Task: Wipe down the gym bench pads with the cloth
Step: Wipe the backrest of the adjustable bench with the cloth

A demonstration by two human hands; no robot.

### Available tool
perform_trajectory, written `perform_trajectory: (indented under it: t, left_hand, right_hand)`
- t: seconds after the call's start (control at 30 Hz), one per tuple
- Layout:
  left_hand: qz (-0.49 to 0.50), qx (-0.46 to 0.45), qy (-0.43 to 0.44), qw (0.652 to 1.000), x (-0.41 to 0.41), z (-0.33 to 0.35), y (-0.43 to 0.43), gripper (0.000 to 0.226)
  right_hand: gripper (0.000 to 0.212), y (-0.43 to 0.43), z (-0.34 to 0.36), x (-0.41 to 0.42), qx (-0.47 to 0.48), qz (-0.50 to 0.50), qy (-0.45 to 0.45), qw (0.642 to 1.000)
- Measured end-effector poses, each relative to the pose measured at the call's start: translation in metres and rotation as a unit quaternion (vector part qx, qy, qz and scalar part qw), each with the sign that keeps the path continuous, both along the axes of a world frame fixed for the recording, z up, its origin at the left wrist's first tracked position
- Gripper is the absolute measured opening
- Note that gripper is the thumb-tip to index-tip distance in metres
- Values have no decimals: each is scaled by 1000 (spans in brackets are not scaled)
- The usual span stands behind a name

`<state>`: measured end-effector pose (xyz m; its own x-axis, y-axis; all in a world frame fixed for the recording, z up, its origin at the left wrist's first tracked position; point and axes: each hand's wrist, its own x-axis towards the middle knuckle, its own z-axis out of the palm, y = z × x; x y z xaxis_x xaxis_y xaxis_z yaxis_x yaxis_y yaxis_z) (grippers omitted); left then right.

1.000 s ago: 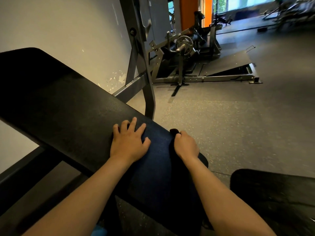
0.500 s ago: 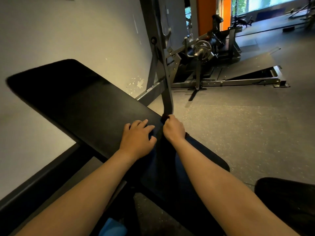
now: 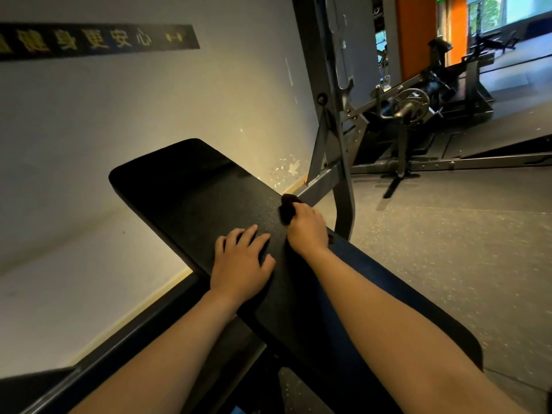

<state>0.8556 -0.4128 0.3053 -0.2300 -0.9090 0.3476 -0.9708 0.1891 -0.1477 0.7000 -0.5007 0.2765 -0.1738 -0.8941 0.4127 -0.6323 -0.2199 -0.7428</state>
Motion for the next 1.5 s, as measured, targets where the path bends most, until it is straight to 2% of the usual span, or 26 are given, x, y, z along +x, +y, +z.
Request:
perform_trajectory:
  t: [0.1,0.17,0.27,0.4,0.53,0.63,0.73,0.83,0.9,0.97,1.2,1.33,1.43,1.5]
  left_hand:
    - [7,-1,-5,1000,-3,2,-3,53]
    - [14,-4,-5,1000,-7,2,-8,54]
    - [22,-14,-8,1000,-10,1,-12,55]
    - [20,-23,-9,999,-9,-3,-13,56]
    - [28,-39,-21,999,-9,-4,-14,57]
    - [32,-41,-11,999,-8,-2,-16,55]
    - [32,-38,-6,999,-6,1,-20,55]
    - [65,-37,-7,997,-4,9,-29,57]
    - [82,-38,0,996,-4,13,-34,58]
    - [87,-42,2,995,-4,12,-36,58]
    - [84,-50,5,995,-4,12,-34,61]
    - [95,-52,14,994,-7,11,-35,65]
    - [96,-56,21,994,-8,10,-35,65]
    - [95,-55,21,994,-7,10,-34,64]
  right_hand:
    - [42,8,-22,-32,53,-72,22,996]
    - [40,15,-34,-45,74,-89,4,993]
    - [37,19,-34,-39,38,-87,-21,995]
    - [32,-4,-8,-10,-18,-8,8,1000]
    - [46,-31,25,27,-36,104,43,993]
    - [50,-42,31,32,-38,141,61,987]
    - [48,-39,15,12,-44,100,62,992]
    - [41,-24,-11,-19,32,17,-3,999]
    - [32,-16,-24,-36,85,-15,-11,996]
    - [28,-17,-25,-39,90,-26,-10,996]
    - [32,-58,34,9,33,53,12,998]
    - [45,-65,55,34,-10,98,82,992]
    - [49,-65,45,25,4,105,56,993]
    - [49,-60,30,11,28,74,26,997]
